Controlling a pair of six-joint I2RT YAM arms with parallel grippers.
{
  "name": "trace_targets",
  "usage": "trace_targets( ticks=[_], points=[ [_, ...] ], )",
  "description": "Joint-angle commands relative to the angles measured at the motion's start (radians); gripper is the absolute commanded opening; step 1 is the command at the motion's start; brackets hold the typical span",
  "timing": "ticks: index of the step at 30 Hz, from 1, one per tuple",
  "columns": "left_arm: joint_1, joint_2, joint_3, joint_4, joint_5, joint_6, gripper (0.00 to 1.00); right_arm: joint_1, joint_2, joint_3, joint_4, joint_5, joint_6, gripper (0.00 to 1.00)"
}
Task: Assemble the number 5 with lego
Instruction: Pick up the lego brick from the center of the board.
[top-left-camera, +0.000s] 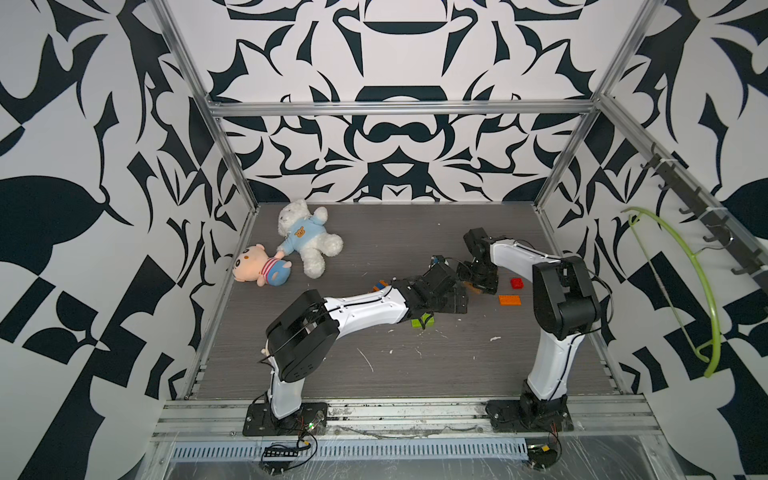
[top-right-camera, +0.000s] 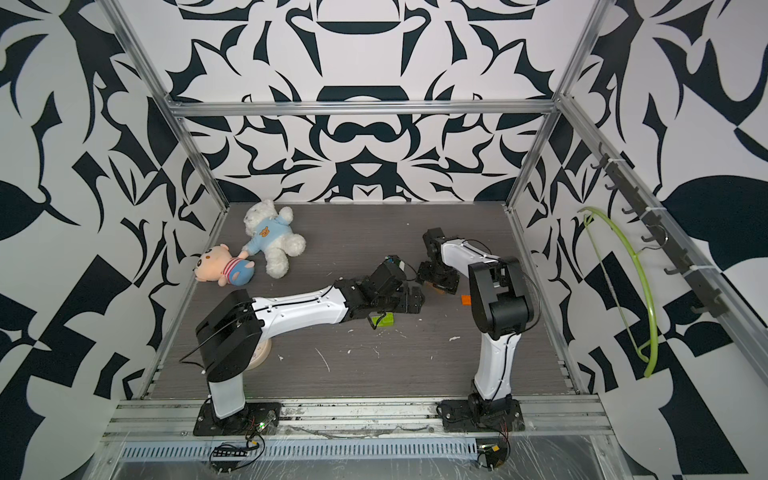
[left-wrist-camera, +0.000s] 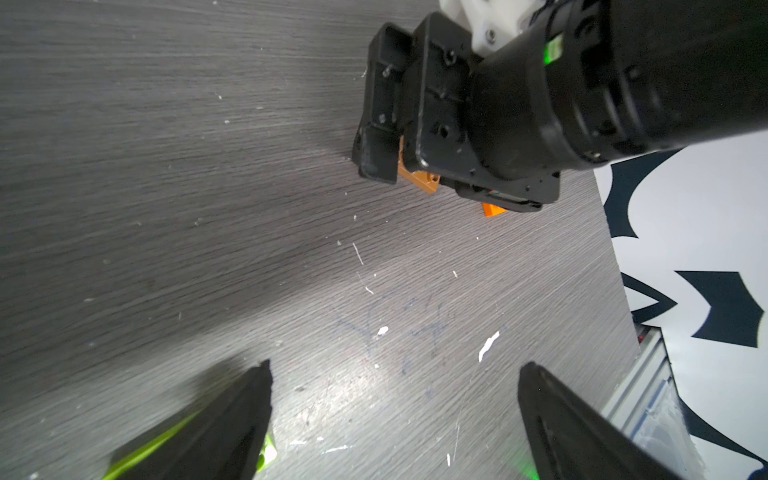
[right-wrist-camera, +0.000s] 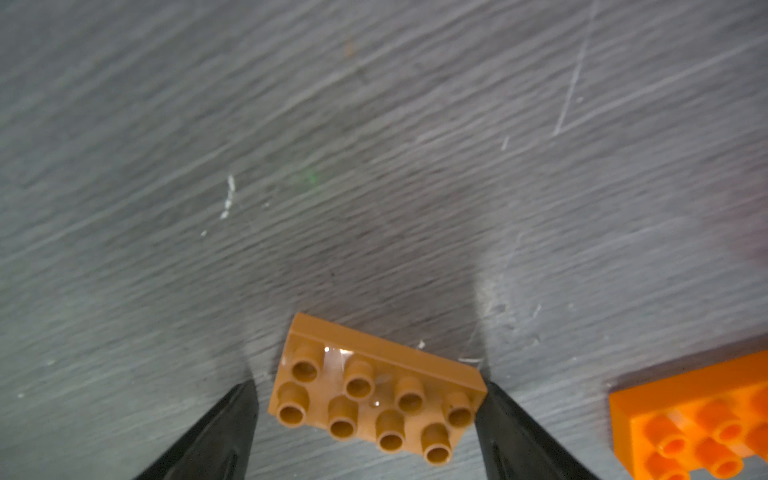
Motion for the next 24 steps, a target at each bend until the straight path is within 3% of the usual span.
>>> trace_targets(
  ticks=[1, 5, 10, 16, 24],
  points=[
    [0.006, -0.029, -0.024, 0.005, -0.005, -0.002, 0.99, -0.001, 0.036, 0.005, 0.048, 0.012, 0.055, 0.86],
    [0.004, -0.029, -0.024, 0.007, -0.007, -0.001, 0.99, -0.001, 0.034, -0.003, 0.055, 0.010, 0.058, 0.83],
    [0.005, -0.028, -0.021, 0.008, -0.007, 0.002, 0.99, -0.001, 0.024, -0.012, 0.061, 0.002, 0.049, 0.71],
    [0.005, -0.033, -0.016, 0.007, -0.007, 0.007, 0.99, -0.001, -0.010, -0.031, 0.058, -0.007, 0.013, 0.63],
    [0.005, -0.065, -0.041, 0.008, -0.030, 0.006, 0.99, 0.040, -0.074, -0.106, 0.032, -0.056, -0.127, 0.61]
  ],
)
